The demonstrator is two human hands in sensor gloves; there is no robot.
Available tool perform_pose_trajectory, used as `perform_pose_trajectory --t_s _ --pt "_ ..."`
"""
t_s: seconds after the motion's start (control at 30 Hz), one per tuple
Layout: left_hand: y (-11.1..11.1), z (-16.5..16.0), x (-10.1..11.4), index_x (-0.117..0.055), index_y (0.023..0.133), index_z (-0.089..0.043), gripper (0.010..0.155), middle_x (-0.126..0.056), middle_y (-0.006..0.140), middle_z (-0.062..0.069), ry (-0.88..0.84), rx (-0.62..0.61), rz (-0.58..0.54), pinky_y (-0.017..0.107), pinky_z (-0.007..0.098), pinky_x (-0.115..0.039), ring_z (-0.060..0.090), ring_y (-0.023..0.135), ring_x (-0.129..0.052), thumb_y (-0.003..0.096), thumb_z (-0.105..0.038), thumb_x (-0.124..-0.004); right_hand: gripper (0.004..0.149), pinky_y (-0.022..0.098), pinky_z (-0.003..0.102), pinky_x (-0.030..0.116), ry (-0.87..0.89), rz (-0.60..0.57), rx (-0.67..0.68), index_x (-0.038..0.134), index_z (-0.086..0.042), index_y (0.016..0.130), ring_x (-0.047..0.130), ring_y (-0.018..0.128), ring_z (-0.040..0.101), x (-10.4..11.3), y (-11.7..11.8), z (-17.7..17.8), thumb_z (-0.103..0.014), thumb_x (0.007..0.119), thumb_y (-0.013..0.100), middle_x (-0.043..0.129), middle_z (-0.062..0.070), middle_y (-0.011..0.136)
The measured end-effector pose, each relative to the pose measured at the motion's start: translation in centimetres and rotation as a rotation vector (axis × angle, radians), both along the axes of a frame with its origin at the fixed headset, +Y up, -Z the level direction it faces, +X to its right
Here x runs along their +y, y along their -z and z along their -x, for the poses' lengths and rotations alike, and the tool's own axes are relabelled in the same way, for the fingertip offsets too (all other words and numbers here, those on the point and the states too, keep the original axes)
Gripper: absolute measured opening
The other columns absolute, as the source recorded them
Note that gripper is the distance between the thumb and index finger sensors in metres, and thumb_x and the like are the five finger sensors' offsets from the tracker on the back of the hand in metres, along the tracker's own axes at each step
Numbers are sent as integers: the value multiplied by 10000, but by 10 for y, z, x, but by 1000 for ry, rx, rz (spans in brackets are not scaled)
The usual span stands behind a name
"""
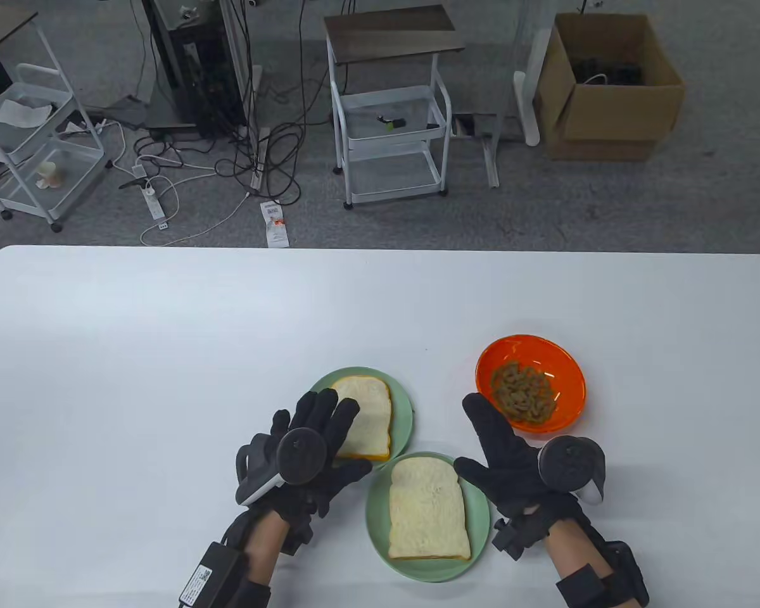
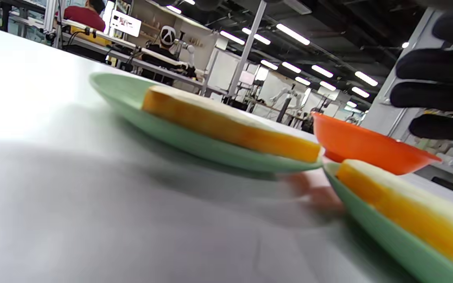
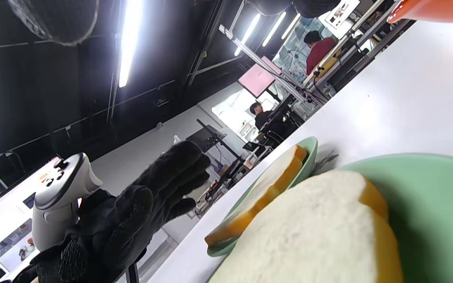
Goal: Sprinkle raisins onto toast
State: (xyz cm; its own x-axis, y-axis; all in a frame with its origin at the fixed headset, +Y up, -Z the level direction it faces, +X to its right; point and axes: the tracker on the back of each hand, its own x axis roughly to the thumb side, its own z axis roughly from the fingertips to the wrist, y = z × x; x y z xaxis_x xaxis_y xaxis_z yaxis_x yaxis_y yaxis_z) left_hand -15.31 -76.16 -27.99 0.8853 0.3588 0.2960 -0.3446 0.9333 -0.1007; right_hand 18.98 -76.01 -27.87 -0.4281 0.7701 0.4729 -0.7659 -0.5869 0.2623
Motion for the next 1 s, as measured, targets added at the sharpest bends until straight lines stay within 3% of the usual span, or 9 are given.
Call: perform_pose_trajectory --t_s 0.73,1.0 --pt "-1 0 4 -308 1144 -467 933 -298 1268 -32 -59 -17 5 814 706 -420 328 1207 -375 342 -873 -558 907 627 759 370 -17 -24 -83 366 -112 1141 423 1006 618 2 7 -16 -646 725 502 377 308 1167" --pt "-1 5 6 -305 1145 -469 926 -290 1268 -29 -74 -7 1 813 706 -412 331 1207 -363 341 -871 -529 840 618 760 368 -124 -60 -192 512 -82 1117 423 1000 614 3 10 -19 -599 761 505 438 302 1154"
